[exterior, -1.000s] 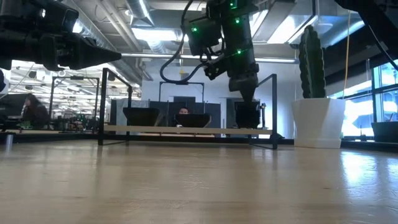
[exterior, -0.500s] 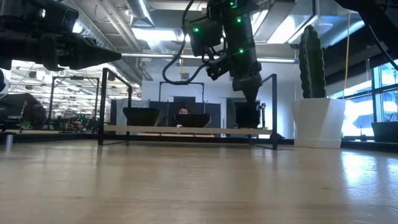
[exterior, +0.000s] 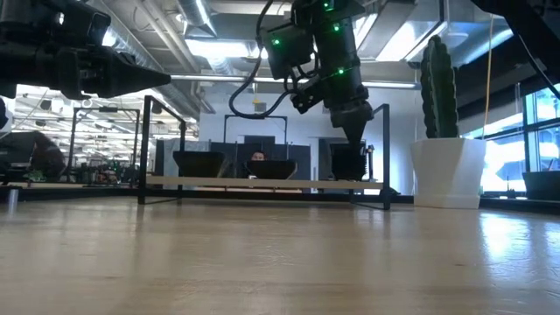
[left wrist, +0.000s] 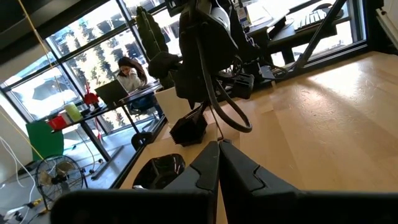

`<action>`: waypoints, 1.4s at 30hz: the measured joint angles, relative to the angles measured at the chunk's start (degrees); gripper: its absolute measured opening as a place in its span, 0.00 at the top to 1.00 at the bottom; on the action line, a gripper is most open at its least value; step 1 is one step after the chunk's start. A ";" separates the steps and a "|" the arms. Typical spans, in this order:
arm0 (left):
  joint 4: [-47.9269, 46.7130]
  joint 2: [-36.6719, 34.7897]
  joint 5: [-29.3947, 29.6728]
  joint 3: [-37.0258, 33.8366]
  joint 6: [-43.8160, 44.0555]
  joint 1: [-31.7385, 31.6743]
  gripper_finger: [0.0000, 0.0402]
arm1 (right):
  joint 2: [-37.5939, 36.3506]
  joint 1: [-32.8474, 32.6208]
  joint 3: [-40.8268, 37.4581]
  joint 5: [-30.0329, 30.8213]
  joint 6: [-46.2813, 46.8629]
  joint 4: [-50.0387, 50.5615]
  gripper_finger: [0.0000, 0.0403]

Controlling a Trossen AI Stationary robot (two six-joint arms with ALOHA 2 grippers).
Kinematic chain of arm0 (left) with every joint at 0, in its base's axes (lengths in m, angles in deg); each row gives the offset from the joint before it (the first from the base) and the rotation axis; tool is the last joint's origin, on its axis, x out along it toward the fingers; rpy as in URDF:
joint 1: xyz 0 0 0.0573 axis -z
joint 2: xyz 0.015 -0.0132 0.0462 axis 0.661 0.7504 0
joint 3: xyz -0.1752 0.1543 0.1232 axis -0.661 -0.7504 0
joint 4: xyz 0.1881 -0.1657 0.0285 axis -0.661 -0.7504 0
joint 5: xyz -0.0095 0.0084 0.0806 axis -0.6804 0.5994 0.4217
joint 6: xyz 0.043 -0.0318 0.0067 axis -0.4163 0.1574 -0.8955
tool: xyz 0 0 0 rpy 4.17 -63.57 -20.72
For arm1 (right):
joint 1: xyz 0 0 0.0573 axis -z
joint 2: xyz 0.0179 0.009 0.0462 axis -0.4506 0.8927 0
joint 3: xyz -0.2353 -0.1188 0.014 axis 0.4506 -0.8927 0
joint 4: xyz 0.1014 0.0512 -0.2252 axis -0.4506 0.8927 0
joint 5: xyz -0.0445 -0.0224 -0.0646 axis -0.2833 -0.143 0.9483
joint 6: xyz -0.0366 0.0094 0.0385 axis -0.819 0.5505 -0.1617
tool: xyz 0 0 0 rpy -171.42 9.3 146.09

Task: Pick & Place Mini shaped plates
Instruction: Stack the square plate on the top of the square plate on the shelf

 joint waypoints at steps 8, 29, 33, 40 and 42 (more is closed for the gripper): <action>0.00 -0.01 0.00 0.00 0.00 0.01 0.99 | 0.00 0.00 0.00 0.52 -0.28 -0.77 0.86; -0.39 -0.01 -0.02 0.00 0.46 0.01 0.98 | 0.02 -1.90 0.04 8.10 -2.83 0.15 0.99; -0.39 0.01 -0.02 0.00 0.46 0.01 0.98 | 0.02 -2.75 0.04 8.71 -2.82 0.53 0.99; -0.42 0.00 -0.02 0.00 0.46 0.01 0.98 | 0.02 -3.48 0.04 10.50 -1.36 1.38 1.00; -0.42 0.01 -0.02 0.00 0.46 0.01 0.98 | 0.02 -3.48 0.04 10.14 -1.29 1.46 1.00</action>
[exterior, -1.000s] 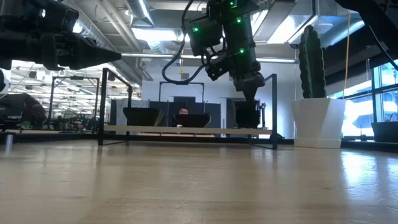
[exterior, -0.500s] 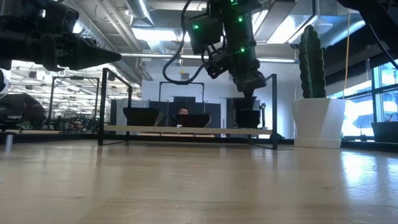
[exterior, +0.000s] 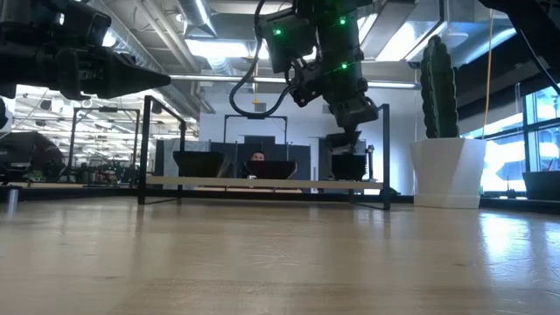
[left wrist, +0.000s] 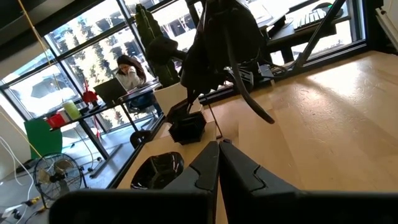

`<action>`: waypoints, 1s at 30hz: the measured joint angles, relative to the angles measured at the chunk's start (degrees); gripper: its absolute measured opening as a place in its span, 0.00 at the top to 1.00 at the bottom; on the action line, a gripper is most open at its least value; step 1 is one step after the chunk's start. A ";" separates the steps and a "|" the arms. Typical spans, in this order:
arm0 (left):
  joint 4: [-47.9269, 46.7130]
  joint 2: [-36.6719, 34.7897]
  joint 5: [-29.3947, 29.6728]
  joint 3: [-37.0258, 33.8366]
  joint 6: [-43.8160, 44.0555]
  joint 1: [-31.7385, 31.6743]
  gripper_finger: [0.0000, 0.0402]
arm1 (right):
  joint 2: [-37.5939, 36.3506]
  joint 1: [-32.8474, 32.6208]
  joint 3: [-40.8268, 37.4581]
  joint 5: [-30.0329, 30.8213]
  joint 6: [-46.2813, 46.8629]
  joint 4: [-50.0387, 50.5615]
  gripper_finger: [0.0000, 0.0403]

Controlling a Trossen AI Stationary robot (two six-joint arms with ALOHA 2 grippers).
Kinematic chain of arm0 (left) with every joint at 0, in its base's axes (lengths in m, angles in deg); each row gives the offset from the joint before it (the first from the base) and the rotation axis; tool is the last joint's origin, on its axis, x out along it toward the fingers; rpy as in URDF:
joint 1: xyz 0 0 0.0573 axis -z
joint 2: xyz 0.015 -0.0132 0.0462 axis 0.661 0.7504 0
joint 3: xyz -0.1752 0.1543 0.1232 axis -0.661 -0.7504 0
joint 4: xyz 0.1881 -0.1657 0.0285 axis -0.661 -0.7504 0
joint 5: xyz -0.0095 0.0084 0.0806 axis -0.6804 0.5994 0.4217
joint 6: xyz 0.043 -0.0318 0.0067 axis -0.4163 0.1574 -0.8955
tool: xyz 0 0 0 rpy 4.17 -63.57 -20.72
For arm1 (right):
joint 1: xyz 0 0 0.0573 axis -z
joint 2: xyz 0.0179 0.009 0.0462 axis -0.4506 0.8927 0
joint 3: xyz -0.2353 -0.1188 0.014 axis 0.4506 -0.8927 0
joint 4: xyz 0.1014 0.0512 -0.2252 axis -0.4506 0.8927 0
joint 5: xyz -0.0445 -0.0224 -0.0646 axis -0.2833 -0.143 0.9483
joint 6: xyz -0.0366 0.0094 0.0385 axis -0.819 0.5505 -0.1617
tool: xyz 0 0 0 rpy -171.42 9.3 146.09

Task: Pick & Place Mini shaped plates
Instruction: Stack the square plate on the top of the square plate on the shelf

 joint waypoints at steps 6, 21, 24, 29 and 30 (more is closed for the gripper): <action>0.00 0.00 0.02 0.00 0.02 0.00 0.99 | 0.00 0.00 0.00 -2.88 0.28 -0.04 1.00; 0.00 0.00 0.02 0.00 0.02 0.00 0.99 | 0.00 1.64 0.00 -7.74 0.48 -0.36 0.84; -0.02 0.00 0.02 0.02 0.00 -0.02 0.98 | 0.00 1.64 0.00 -7.71 0.46 -0.33 0.82; -0.01 -0.01 0.02 0.00 0.02 0.00 0.98 | 0.00 1.64 0.00 -7.65 0.21 -0.33 0.81; -0.01 -0.02 0.02 0.02 0.02 0.00 0.99 | 0.00 1.70 0.00 -7.62 0.06 -0.33 0.81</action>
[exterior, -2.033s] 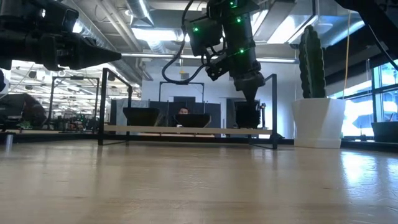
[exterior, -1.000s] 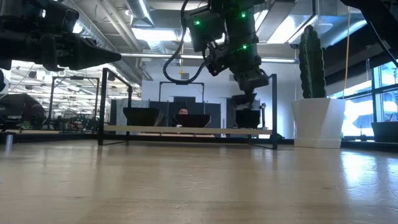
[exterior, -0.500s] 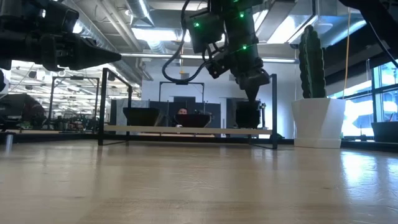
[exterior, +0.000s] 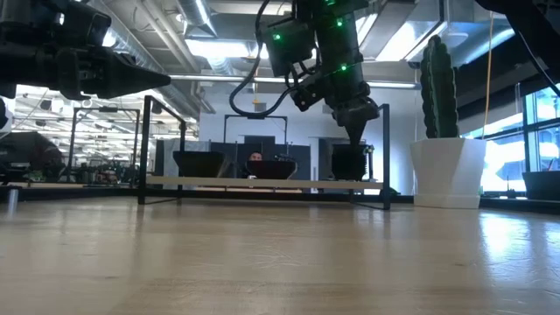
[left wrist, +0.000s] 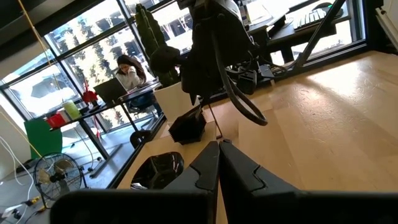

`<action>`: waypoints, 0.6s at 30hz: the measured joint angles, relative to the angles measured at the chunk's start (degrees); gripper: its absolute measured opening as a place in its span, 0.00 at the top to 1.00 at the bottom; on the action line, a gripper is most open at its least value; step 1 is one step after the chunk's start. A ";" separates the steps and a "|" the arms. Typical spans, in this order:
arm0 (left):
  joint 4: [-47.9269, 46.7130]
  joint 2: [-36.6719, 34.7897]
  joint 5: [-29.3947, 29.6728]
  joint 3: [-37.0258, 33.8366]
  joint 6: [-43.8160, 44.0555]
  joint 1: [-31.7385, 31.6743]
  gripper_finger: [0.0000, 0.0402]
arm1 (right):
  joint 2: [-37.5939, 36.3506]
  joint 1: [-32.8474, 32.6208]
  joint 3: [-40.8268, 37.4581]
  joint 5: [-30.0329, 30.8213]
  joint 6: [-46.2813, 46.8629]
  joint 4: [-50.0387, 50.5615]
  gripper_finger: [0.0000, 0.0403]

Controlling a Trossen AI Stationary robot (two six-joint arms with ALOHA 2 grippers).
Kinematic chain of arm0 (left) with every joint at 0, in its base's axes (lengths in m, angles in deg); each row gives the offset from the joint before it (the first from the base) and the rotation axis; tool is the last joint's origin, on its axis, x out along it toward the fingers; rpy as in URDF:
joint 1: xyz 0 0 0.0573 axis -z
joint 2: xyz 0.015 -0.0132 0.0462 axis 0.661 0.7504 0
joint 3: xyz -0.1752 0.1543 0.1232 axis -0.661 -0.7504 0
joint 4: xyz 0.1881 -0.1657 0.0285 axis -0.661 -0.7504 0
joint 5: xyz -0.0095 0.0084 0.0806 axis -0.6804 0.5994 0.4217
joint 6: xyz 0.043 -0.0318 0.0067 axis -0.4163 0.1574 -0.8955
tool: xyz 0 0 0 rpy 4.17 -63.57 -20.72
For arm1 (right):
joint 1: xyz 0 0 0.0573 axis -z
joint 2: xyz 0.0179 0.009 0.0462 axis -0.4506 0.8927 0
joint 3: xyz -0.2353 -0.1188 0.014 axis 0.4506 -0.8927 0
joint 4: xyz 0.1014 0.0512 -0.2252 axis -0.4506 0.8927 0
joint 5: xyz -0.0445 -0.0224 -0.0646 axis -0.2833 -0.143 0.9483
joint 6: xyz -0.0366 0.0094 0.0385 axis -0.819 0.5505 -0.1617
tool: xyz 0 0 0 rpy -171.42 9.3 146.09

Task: Pick & Place Mini shaped plates
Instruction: Stack the square plate on the top of the square plate on the shelf

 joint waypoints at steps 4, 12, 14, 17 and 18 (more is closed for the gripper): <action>0.00 0.02 0.00 -0.02 0.00 -0.02 0.99 | 0.00 0.05 0.00 0.33 0.14 0.02 0.82; 0.01 0.02 0.00 -0.02 0.00 0.00 0.99 | 0.00 -0.17 0.00 0.52 -0.14 0.28 0.98; 0.01 0.02 0.00 -0.02 0.00 0.00 0.99 | 0.00 -0.17 0.00 1.22 0.12 0.56 0.98; 0.01 0.01 0.00 0.00 0.00 0.00 0.99 | 0.00 -0.19 -0.02 3.03 0.26 0.61 0.99; 0.01 0.00 0.00 -0.01 0.00 -0.01 0.99 | 0.00 -0.36 -0.02 3.38 0.36 0.59 0.99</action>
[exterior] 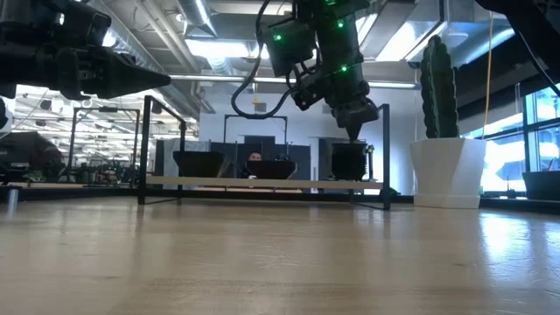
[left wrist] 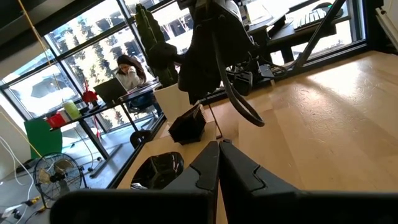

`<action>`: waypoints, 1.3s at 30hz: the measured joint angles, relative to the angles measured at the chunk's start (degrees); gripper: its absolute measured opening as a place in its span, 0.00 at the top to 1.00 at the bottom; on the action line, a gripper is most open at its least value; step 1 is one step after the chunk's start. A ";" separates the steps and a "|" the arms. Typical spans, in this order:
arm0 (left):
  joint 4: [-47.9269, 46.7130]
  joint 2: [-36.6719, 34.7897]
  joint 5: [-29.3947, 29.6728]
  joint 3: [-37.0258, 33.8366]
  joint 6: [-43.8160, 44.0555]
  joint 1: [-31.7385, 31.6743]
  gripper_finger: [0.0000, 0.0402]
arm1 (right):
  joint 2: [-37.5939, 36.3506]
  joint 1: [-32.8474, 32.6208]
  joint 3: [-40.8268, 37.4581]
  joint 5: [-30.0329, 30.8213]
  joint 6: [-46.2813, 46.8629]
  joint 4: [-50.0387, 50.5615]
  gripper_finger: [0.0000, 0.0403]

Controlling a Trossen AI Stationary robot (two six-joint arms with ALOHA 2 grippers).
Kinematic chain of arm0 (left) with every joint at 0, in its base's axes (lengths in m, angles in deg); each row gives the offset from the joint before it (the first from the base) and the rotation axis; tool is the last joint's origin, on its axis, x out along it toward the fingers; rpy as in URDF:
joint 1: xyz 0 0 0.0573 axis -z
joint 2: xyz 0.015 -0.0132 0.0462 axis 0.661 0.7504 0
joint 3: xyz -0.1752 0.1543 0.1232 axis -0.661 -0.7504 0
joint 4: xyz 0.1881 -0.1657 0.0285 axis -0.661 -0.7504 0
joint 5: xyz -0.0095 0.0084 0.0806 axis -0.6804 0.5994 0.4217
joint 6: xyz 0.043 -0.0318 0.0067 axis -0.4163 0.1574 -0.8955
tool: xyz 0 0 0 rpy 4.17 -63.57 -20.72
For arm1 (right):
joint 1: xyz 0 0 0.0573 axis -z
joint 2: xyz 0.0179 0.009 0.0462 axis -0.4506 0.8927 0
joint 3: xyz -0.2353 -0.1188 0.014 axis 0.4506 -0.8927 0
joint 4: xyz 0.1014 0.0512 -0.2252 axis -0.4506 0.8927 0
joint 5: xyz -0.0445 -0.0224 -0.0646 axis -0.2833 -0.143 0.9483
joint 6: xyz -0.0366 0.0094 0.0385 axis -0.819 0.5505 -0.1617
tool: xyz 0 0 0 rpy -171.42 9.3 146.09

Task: Pick & Place Mini shaped plates
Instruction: Stack the square plate on the top of the square plate on the shelf

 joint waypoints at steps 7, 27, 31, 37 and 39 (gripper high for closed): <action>0.00 0.00 0.00 0.02 0.00 0.00 0.99 | 0.00 -0.18 0.00 0.24 0.93 0.17 0.99; -0.13 0.00 0.00 0.00 0.02 0.01 0.98 | -5.56 -2.47 4.28 -10.50 -8.07 -0.43 0.73; -0.49 0.01 0.00 0.01 0.00 -0.02 0.98 | -7.00 -2.30 4.28 -13.87 -11.43 -3.91 0.66; -1.72 0.00 0.00 0.01 0.00 -0.02 0.99 | -7.08 -1.22 1.60 -15.45 -14.82 -7.39 0.60; -1.84 0.00 0.02 0.02 0.00 -0.02 0.98 | -6.94 -0.46 -0.46 -16.79 -15.22 -7.48 0.59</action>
